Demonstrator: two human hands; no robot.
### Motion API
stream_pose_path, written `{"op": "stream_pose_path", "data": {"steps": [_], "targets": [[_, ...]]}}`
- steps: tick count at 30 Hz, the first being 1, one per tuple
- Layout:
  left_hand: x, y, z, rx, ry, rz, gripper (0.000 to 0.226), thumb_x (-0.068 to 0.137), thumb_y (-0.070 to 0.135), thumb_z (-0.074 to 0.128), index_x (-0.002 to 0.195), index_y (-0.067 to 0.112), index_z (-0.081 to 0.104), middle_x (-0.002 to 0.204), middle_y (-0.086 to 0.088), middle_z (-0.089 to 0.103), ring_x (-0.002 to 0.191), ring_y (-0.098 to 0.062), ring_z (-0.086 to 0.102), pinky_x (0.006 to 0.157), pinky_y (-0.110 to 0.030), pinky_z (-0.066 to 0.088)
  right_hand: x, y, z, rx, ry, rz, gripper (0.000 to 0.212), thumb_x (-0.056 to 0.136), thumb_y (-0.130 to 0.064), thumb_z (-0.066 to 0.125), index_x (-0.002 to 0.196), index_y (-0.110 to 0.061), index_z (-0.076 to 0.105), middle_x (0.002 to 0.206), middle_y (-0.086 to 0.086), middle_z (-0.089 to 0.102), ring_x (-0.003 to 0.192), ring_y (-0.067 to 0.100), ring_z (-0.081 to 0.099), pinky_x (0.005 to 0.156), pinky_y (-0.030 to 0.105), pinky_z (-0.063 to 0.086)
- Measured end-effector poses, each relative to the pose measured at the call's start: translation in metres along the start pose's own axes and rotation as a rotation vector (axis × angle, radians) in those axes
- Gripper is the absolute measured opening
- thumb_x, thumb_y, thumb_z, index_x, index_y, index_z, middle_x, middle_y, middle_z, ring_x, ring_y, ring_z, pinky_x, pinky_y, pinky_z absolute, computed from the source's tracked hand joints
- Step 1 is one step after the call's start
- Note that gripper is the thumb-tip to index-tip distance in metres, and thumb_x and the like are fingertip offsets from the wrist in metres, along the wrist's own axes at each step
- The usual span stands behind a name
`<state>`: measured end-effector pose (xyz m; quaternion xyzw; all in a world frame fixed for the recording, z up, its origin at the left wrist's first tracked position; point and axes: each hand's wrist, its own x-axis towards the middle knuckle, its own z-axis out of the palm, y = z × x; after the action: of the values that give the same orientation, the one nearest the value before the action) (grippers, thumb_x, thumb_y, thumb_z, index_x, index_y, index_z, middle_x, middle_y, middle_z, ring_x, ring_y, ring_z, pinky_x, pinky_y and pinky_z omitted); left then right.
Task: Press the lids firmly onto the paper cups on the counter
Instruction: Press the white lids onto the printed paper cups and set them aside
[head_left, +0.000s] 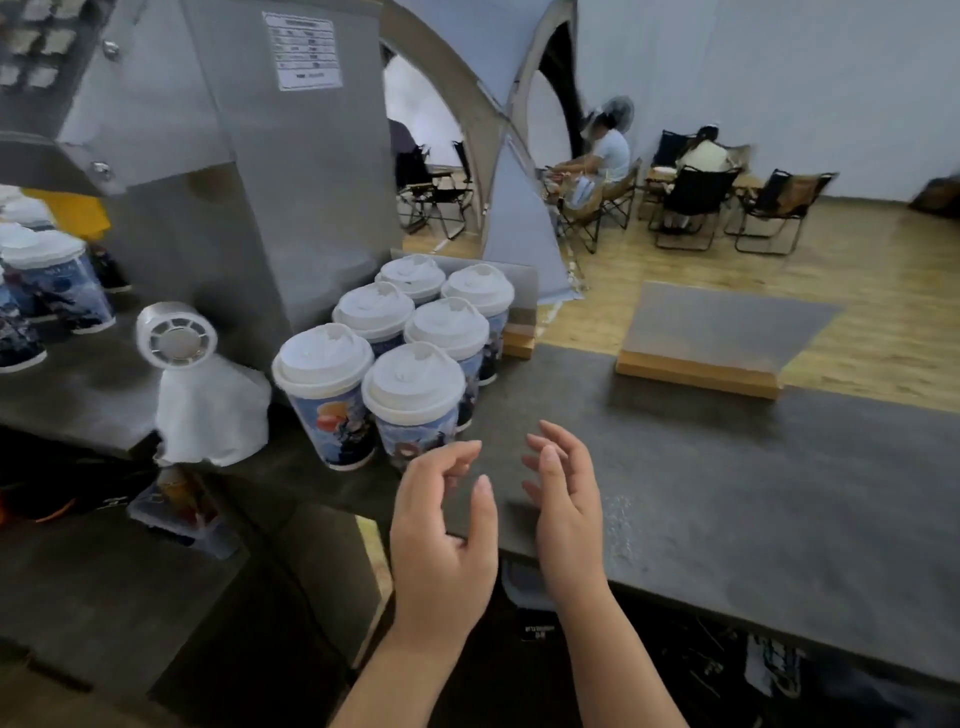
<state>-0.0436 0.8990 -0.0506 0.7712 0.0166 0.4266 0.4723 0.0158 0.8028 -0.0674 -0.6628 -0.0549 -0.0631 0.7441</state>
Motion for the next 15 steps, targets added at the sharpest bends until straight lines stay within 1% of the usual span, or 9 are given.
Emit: {"op": "stream_pose_path", "data": {"steps": [3,5,7,9,12,15], "targets": [[-0.004,0.021,0.031,-0.099,-0.148,-0.024,0.023,0.093,0.029,0.055,0.115,0.028,0.059,0.110,0.014,0.063,0.104,-0.010,0.062,0.088,-0.014,0.045,-0.008,-0.011,-0.040,0.003,0.092,-0.010,0.025,0.105,-0.026,0.043,0.123,-0.033,0.057,0.118,-0.008,0.065,0.112,0.009,0.062,0.101,0.038,0.050],[-0.010,0.036,0.056,-0.159,-0.252,-0.051,0.022,0.093,0.026,0.058,0.115,0.028,0.060,0.109,0.015,0.064,0.104,-0.011,0.062,0.088,-0.015,0.047,-0.012,-0.020,-0.075,-0.011,0.176,-0.031,0.025,0.105,-0.025,0.042,0.123,-0.032,0.057,0.117,-0.006,0.065,0.109,0.011,0.063,0.100,0.038,0.051],[-0.019,0.053,0.082,-0.222,-0.370,-0.099,0.023,0.095,0.016,0.062,0.114,0.030,0.060,0.107,0.017,0.064,0.104,-0.008,0.062,0.088,-0.016,0.048,-0.018,-0.029,-0.112,-0.009,0.267,-0.045,0.025,0.106,-0.023,0.041,0.123,-0.030,0.057,0.116,-0.004,0.066,0.107,0.011,0.063,0.099,0.037,0.052],[-0.031,0.074,0.107,-0.304,-0.480,-0.164,0.025,0.096,0.010,0.062,0.113,0.029,0.061,0.105,0.016,0.065,0.102,-0.004,0.062,0.086,-0.015,0.049,-0.028,-0.040,-0.150,-0.018,0.358,-0.061,0.025,0.106,-0.023,0.040,0.122,-0.029,0.057,0.115,-0.003,0.066,0.105,0.010,0.064,0.098,0.036,0.052],[-0.054,0.112,0.148,-0.412,-0.612,-0.232,0.024,0.097,0.011,0.060,0.112,0.029,0.062,0.103,0.011,0.067,0.099,-0.001,0.062,0.083,-0.013,0.049,-0.047,-0.056,-0.212,-0.020,0.480,-0.082,0.025,0.106,-0.022,0.039,0.120,-0.030,0.058,0.113,-0.002,0.067,0.104,0.011,0.065,0.096,0.034,0.052],[-0.086,0.159,0.192,-0.502,-0.705,-0.243,0.023,0.097,0.010,0.059,0.109,0.030,0.063,0.103,0.009,0.068,0.095,0.002,0.063,0.080,-0.009,0.047,-0.072,-0.073,-0.281,-0.055,0.597,-0.105,0.025,0.106,-0.021,0.039,0.120,-0.029,0.059,0.112,-0.001,0.068,0.103,0.011,0.065,0.094,0.033,0.052]]}}
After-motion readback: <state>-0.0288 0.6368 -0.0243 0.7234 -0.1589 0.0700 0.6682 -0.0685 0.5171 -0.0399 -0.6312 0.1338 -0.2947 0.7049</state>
